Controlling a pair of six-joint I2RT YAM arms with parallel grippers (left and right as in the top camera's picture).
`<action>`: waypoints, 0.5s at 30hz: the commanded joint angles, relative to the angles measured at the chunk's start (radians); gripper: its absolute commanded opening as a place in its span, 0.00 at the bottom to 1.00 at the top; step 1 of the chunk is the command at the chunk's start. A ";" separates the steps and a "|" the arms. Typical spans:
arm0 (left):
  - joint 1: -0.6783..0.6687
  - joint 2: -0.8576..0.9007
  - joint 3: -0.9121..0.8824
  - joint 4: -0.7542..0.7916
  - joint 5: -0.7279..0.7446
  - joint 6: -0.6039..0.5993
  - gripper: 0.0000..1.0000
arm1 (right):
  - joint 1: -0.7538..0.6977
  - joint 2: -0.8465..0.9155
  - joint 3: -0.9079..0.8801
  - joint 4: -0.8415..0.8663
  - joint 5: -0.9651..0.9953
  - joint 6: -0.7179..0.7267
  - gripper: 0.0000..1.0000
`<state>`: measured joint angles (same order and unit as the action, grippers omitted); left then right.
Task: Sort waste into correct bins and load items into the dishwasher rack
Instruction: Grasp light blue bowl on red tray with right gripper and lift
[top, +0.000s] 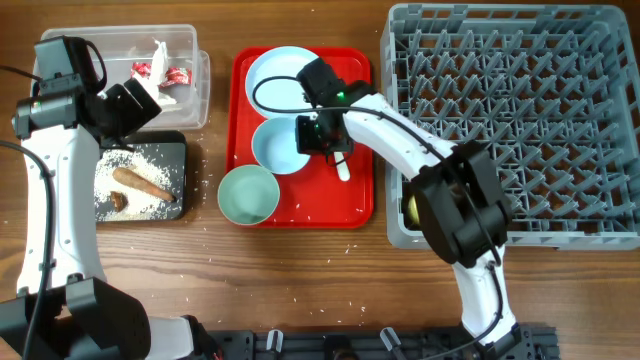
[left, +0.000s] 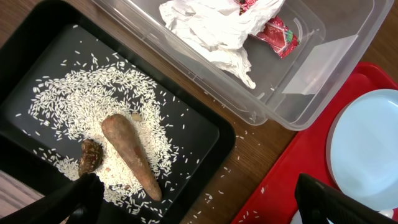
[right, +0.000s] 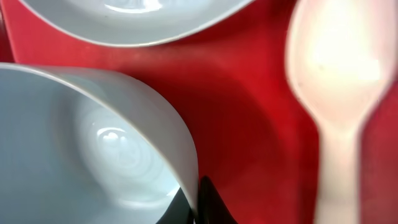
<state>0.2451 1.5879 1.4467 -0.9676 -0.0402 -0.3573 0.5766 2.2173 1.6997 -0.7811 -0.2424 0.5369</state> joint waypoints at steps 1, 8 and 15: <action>0.004 0.010 0.012 0.002 -0.006 -0.003 1.00 | -0.032 -0.137 0.008 -0.038 0.074 -0.074 0.04; 0.004 0.010 0.012 0.002 -0.006 -0.003 1.00 | -0.068 -0.446 0.008 -0.093 0.551 -0.119 0.04; 0.004 0.010 0.012 0.002 -0.006 -0.003 1.00 | -0.130 -0.504 0.008 0.002 0.891 -0.354 0.04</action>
<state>0.2451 1.5879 1.4467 -0.9676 -0.0402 -0.3573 0.4610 1.7317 1.6981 -0.8009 0.4961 0.3191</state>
